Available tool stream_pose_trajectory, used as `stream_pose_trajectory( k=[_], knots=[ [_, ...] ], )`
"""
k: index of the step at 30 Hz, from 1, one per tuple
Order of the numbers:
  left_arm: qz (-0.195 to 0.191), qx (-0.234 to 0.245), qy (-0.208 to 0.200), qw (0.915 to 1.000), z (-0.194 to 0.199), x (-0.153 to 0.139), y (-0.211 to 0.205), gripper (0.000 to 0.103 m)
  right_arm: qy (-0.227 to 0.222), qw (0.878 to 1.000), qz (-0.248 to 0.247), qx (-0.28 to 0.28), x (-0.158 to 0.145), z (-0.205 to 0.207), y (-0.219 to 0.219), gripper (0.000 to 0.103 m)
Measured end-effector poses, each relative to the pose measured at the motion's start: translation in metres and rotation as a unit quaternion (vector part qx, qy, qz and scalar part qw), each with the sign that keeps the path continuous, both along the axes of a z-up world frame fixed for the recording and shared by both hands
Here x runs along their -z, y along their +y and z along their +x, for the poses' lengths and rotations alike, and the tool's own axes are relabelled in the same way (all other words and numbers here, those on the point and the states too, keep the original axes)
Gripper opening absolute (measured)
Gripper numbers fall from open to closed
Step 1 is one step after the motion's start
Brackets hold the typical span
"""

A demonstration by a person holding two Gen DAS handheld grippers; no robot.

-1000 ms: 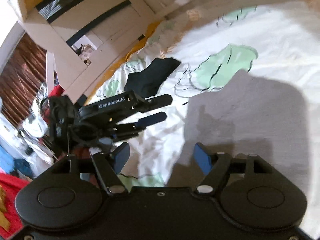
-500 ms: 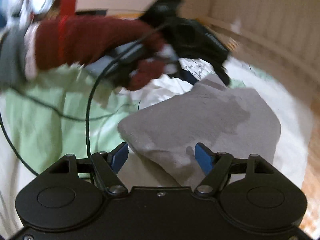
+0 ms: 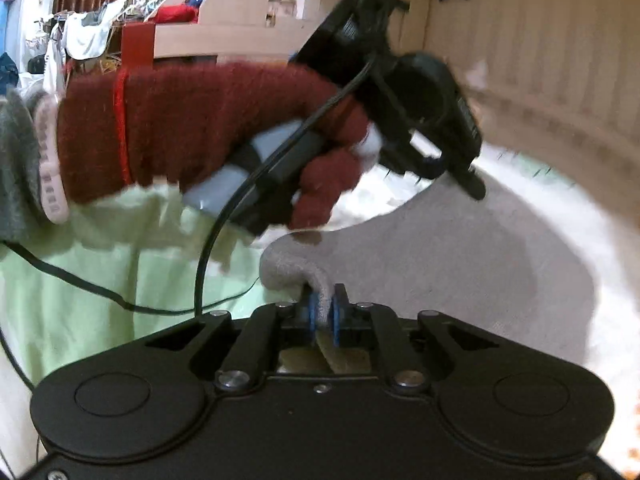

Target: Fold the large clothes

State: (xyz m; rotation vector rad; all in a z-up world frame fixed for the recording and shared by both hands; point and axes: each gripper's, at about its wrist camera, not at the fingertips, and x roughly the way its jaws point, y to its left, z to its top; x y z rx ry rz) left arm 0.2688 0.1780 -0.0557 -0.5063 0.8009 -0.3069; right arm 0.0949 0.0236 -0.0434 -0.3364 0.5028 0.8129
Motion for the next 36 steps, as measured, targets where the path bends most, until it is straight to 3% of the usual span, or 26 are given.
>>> stream_pose_trajectory(
  k=[3, 6, 8, 9, 13, 19, 24, 27, 30, 34, 36],
  knots=[
    [0.007, -0.012, 0.046, 0.9988, 0.007, 0.023, 0.001, 0.014, 0.069, 0.998, -0.011, 0.005, 0.028, 0.021, 0.008, 0.023],
    [0.007, -0.018, 0.045, 0.9988, 0.006, 0.025, 0.002, 0.02, 0.096, 0.995, 0.029, 0.012, 0.024, 0.031, -0.001, 0.03],
    [0.006, -0.018, 0.039, 0.999, 0.005, 0.021, 0.002, 0.02, 0.101, 0.993, 0.054, 0.001, 0.013, 0.029, -0.014, 0.055],
    [0.008, -0.02, 0.038, 0.9991, 0.005, 0.02, 0.002, 0.021, 0.102, 0.992, 0.068, -0.002, 0.007, 0.028, -0.021, 0.058],
    [0.006, -0.027, 0.038, 0.9989, 0.003, 0.021, 0.003, 0.024, 0.076, 0.989, 0.12, 0.029, -0.02, 0.031, -0.057, 0.059],
    [0.006, -0.031, 0.037, 0.9988, 0.004, 0.019, 0.004, 0.025, 0.028, 0.979, 0.142, 0.144, -0.029, 0.089, -0.097, 0.061],
    [0.016, -0.028, 0.035, 0.9989, 0.003, 0.016, 0.002, 0.025, 0.03, 0.978, 0.119, 0.17, -0.011, 0.124, -0.099, 0.061],
    [0.017, -0.029, 0.03, 0.999, 0.001, 0.013, 0.001, 0.027, 0.06, 0.983, 0.064, 0.161, 0.012, 0.129, -0.088, 0.063],
    [0.017, -0.024, 0.017, 0.9994, -0.001, 0.007, 0.0, 0.041, 0.028, 0.988, 0.009, 0.154, 0.023, 0.125, -0.071, 0.066],
    [0.021, -0.011, -0.01, 0.9997, -0.011, -0.003, -0.002, 0.067, 0.037, 0.988, -0.001, 0.152, 0.013, 0.123, -0.075, 0.071],
    [0.015, -0.006, -0.017, 0.9997, -0.019, -0.006, 0.002, 0.073, 0.04, 0.988, 0.013, 0.146, 0.008, 0.12, -0.083, 0.077]
  ],
)
